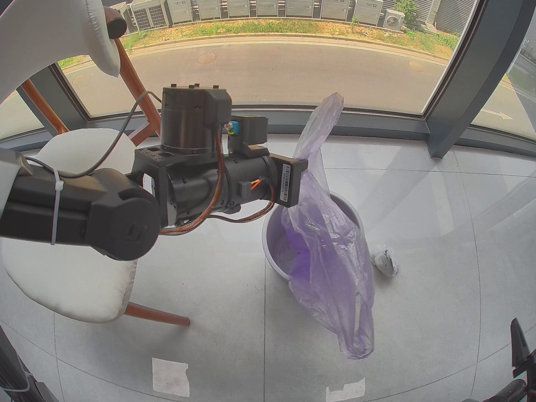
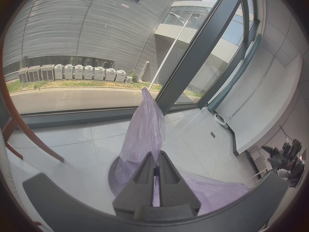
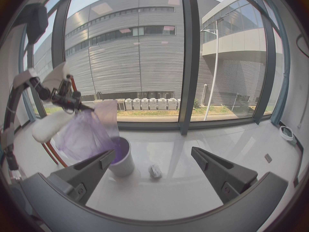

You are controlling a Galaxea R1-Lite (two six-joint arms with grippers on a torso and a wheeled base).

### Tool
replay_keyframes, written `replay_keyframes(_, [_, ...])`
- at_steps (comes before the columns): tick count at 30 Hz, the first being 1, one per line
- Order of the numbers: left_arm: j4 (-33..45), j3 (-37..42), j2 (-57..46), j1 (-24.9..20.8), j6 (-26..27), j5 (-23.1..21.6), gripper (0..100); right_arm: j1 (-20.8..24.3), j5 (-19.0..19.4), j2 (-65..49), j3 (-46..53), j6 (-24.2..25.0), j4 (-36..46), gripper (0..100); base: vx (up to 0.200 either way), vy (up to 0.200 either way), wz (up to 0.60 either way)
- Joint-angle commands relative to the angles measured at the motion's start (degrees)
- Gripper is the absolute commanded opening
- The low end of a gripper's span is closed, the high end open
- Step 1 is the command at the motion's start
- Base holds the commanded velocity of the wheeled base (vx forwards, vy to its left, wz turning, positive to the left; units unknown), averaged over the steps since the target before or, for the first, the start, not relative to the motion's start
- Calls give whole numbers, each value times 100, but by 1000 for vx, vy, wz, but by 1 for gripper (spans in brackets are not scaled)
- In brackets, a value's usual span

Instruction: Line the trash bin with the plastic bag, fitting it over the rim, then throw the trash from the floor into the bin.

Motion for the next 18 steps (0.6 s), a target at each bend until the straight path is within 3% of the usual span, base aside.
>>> replay_keyframes(1, [126,431,-472,32,16,66,0,739,4,2928,-1297,1013,-1333,100,0,0,0])
replay_keyframes(3, [126,598,-543,6,16,57,0,1134,48,4334,-1851,2059,-1341,100,0,0,0])
replay_keyframes(6, [118,686,-587,-38,16,31,0,1169,250,5555,-2387,2692,-1412,100,0,0,0])
replay_keyframes(12, [91,1372,-877,-91,437,66,0,1196,1032,7129,-3407,2823,-1482,100,0,0,0])
replay_keyframes(14, [91,1424,-912,-47,543,57,0,1204,1085,7261,-3477,2823,-1482,100,0,0,0])
replay_keyframes(15, [83,1582,-991,164,1009,-57,0,1292,1313,7770,-3670,2841,-1500,100,0,0,0])
replay_keyframes(17, [83,1626,-1000,261,1264,-206,0,1310,1436,8008,-3758,2832,-1526,100,0,0,0])
replay_keyframes(18, [83,1635,-1000,384,1668,-505,0,1319,1550,8394,-3890,2823,-1631,100,0,0,0])
